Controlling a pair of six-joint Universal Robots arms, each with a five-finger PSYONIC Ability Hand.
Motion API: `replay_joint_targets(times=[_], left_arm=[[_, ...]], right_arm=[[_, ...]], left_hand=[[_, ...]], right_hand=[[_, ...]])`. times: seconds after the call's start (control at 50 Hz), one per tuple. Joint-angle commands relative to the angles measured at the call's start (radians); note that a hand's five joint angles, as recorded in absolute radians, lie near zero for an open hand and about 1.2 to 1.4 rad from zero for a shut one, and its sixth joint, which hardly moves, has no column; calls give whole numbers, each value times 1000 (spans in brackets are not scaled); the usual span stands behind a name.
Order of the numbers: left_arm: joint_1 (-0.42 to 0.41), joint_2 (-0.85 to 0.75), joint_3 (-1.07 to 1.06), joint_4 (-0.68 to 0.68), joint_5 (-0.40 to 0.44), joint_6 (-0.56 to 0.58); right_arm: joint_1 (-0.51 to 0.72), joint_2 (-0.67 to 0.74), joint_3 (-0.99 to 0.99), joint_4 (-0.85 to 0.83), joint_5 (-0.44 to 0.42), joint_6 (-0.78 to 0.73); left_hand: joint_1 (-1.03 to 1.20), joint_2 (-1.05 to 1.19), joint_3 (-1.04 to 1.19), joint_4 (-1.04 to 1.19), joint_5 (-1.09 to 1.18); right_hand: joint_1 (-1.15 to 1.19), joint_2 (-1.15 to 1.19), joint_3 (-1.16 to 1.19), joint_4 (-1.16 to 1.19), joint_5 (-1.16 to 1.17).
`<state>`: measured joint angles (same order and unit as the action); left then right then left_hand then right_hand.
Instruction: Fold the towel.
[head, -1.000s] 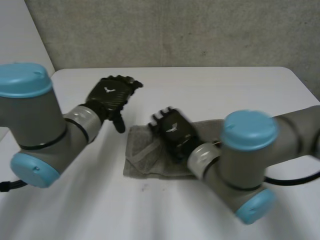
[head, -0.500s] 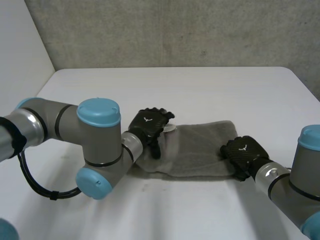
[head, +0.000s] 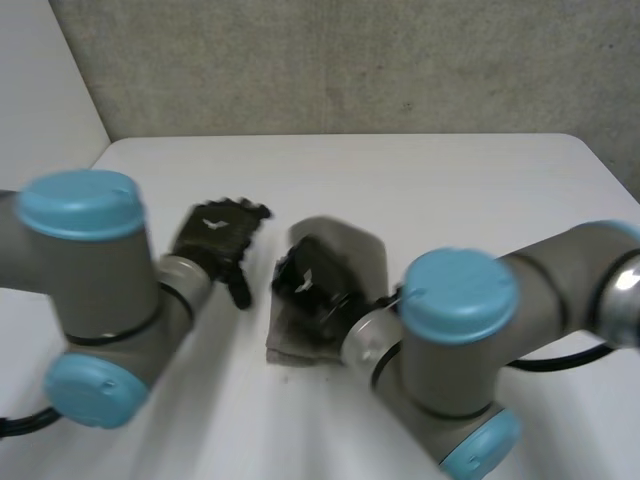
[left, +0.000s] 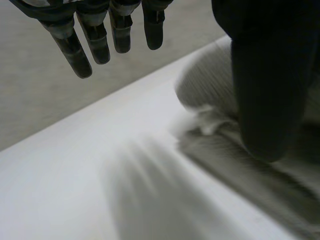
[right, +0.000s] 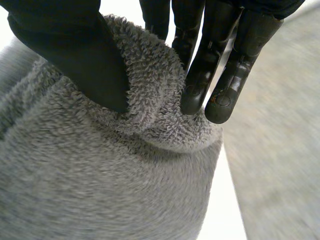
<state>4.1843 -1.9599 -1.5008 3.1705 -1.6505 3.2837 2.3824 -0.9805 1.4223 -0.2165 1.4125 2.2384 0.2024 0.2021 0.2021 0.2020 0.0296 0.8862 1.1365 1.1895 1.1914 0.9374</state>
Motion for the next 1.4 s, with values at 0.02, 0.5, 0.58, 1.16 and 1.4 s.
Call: replay_joint_targets(times=[0.02, 0.5, 0.58, 1.16, 1.4], left_arm=[[160, 98, -67, 8, 11, -1], [-13, -57, 157, 23, 160, -125], [-21, -114, 162, 13, 153, -154], [-99, -62, 244, -82, 41, 17], [171, 205, 393, -285, 48, -59]], right_arm=[[54, 97, -29, 16, -23, -43], [-199, -211, 87, 57, -10, 700], [-247, -196, 67, 137, -63, 750], [-330, -173, -143, 270, -47, 650], [-447, -392, -175, 230, 100, 678]], left_hand=[[26, 26, 26, 26, 24], [43, 44, 44, 44, 42], [58, 58, 58, 59, 56], [49, 50, 50, 50, 48], [11, 11, 11, 12, 9]], right_hand=[[115, -136, -189, -190, -111], [-712, -962, -1015, -1017, -937], [-712, -962, -1015, -1017, -937], [-712, -962, -1015, -1017, -937], [-712, -962, -1015, -1017, -937]])
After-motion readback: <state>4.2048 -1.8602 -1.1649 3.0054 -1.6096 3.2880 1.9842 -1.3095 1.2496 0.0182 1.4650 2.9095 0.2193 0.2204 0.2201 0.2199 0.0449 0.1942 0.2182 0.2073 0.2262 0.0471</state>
